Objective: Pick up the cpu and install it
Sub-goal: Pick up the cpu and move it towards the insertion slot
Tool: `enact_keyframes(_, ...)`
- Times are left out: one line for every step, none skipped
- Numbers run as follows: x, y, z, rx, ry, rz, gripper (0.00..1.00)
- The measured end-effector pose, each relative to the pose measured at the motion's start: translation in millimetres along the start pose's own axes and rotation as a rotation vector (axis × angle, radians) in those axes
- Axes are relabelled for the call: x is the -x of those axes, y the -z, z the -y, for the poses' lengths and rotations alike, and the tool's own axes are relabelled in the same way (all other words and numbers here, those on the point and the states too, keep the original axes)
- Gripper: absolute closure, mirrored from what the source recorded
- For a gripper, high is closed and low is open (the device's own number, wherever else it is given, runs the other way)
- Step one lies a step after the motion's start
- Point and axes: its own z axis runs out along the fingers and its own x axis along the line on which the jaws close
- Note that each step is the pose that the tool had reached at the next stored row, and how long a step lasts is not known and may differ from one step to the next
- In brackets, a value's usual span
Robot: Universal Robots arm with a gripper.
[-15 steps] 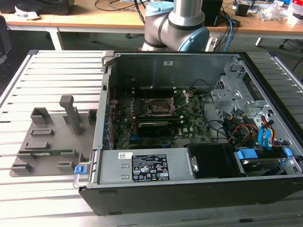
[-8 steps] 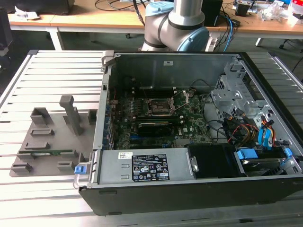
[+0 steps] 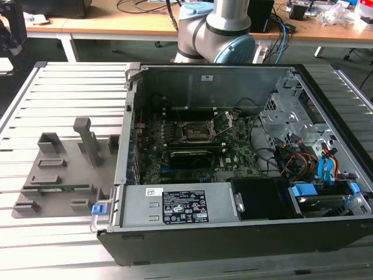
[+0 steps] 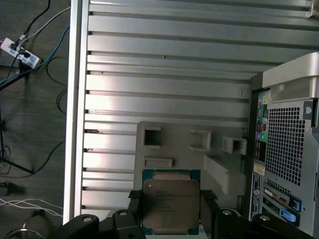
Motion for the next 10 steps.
enact_keyframes(0.0, 0.0, 0.0, 0.0, 0.0, 0.0, 0.45)
enact_keyframes(0.1, 0.0, 0.0, 0.0, 0.0, -0.0001, 0.45)
enact_keyframes(0.1, 0.0, 0.0, 0.0, 0.0, 0.0, 0.45)
enact_keyframes(0.1, 0.0, -0.1, 0.0, 0.0, -0.0001, 0.45)
enact_keyframes(1.3, 0.0, -0.1, 0.0, 0.0, 0.0, 0.45)
enact_keyframes(5.5, -0.1, 0.1, -0.0002, 0.0, 0.0, 0.45)
enact_keyframes(7.9, -0.2, 0.3, -0.0003, 0.0, 0.0, 0.45)
enact_keyframes(10.2, -0.3, 0.4, -0.0003, 0.0, 0.0, 0.45)
enact_keyframes(17.1, -0.4, 0.8, -0.0008, 0.0, -0.0001, 0.45)
enact_keyframes(22.7, -0.6, 1.1, -0.0011, 0.0, 0.0, 0.45)
